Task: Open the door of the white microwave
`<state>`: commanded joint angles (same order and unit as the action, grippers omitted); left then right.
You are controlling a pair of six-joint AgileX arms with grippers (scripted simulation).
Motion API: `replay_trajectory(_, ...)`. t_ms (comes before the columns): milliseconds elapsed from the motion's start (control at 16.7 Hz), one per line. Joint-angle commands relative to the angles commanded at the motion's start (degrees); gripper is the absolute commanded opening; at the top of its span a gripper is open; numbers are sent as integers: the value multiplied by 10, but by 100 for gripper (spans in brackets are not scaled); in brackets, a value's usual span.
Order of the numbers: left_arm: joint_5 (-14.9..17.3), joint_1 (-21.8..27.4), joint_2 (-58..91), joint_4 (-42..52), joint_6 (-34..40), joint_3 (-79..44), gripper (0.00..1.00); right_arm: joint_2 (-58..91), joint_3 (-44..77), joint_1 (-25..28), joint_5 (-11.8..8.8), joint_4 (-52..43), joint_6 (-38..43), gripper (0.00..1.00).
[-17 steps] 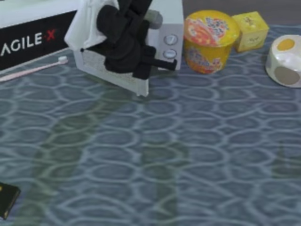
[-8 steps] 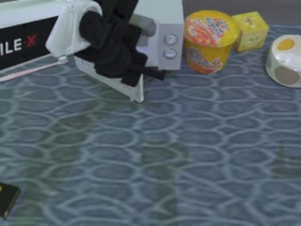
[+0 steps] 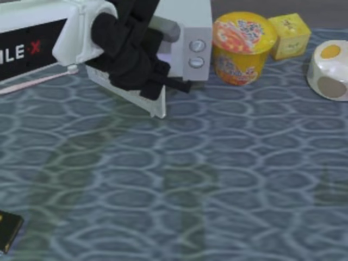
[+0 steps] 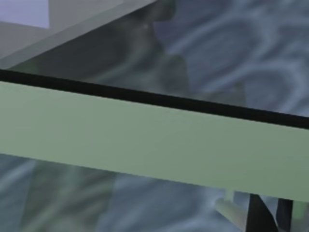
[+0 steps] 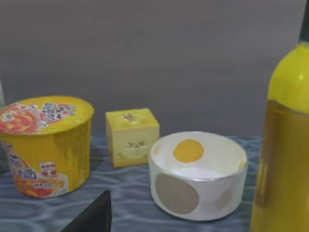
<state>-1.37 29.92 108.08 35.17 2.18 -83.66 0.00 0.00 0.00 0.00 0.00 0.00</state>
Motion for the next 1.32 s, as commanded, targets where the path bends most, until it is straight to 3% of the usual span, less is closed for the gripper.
replay_trajectory(900,0,0,0,0,0,0,0,0,0,0,0,0,0,100)
replay_trajectory(1320,34,-17,-27,-6,-57,38,0,0,0,0,0,0,0,100)
